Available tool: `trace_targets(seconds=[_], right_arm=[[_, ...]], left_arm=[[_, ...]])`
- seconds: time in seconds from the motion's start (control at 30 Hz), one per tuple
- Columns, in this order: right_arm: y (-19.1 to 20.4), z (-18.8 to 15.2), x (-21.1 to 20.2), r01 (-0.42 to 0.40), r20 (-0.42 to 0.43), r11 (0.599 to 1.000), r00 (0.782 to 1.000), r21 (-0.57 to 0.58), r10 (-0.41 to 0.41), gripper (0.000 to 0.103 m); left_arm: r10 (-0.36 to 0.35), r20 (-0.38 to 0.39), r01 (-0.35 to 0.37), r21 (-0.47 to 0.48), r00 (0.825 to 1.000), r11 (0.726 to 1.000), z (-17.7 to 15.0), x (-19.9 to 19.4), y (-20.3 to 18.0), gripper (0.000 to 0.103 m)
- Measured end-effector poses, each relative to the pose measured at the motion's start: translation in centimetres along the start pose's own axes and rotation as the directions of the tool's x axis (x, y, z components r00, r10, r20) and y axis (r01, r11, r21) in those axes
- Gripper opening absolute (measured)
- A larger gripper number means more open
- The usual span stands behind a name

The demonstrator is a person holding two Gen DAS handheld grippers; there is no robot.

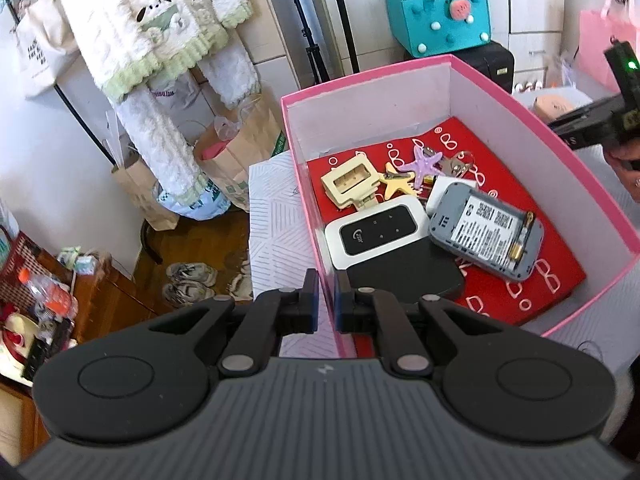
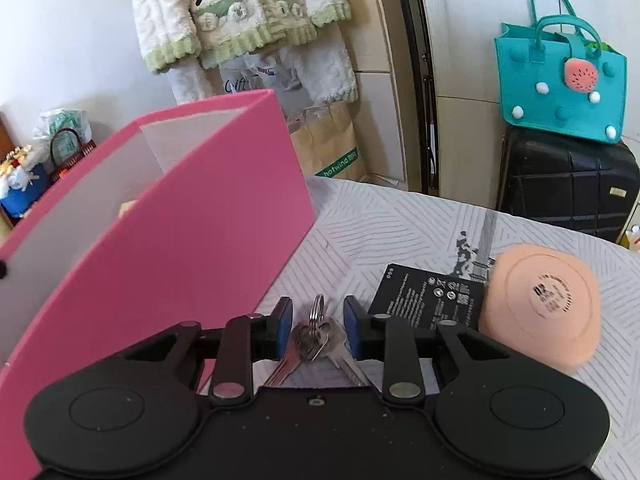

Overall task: Organize rigid objects
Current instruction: 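Carry the keys into the box and release onto the white wifi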

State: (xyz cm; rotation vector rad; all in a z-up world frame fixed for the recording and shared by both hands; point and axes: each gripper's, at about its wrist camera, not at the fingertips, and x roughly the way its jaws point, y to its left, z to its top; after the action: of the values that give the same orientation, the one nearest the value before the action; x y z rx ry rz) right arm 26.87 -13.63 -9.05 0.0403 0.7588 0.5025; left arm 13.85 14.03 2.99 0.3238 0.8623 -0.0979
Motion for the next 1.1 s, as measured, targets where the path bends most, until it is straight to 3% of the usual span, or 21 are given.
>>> trace_targets(seconds=[0.1, 0.33, 0.6, 0.77, 0.9, 1.1], right_arm=[[0.2, 0.2, -0.4, -0.001, 0.022, 1.000, 1.000, 0.010, 0.001, 0.006], [1.1, 1.5, -5.7, -0.108, 0.119, 0.991, 0.988, 0.082, 0.098, 0.006], [5.7, 4.8, -11.3, -0.133, 0.209, 0.991, 0.969, -0.027, 0.136, 0.006], [9.0, 5.7, -12.7, -0.194, 0.244, 0.975, 0.946, -0.109, 0.216, 0.006], [11.4, 6.4, -11.1, -0.303, 0.178, 0.945, 0.930, -0.121, 0.321, 0.006], [14.7, 6.4, -5.7, -0.415, -0.035, 0.907, 0.910, -0.063, 0.414, 0.006]], left_arm=[[0.007, -0.007, -0.007, 0.030, 1.000, 1.000, 0.1, 0.1, -0.2, 0.006], [-0.007, -0.009, 0.007, 0.038, 1.000, 0.999, 0.1, 0.2, -0.1, 0.007], [-0.014, -0.008, 0.014, 0.027, 1.000, 1.000, -0.2, 0.4, 0.0, 0.007], [-0.018, -0.007, 0.018, 0.025, 1.000, 1.000, -0.4, 0.4, 0.1, 0.007], [-0.017, -0.008, 0.017, 0.027, 1.000, 1.000, -0.4, 0.4, 0.1, 0.007], [-0.024, -0.021, 0.024, 0.036, 0.999, 0.999, -0.4, 0.3, 0.0, 0.007]])
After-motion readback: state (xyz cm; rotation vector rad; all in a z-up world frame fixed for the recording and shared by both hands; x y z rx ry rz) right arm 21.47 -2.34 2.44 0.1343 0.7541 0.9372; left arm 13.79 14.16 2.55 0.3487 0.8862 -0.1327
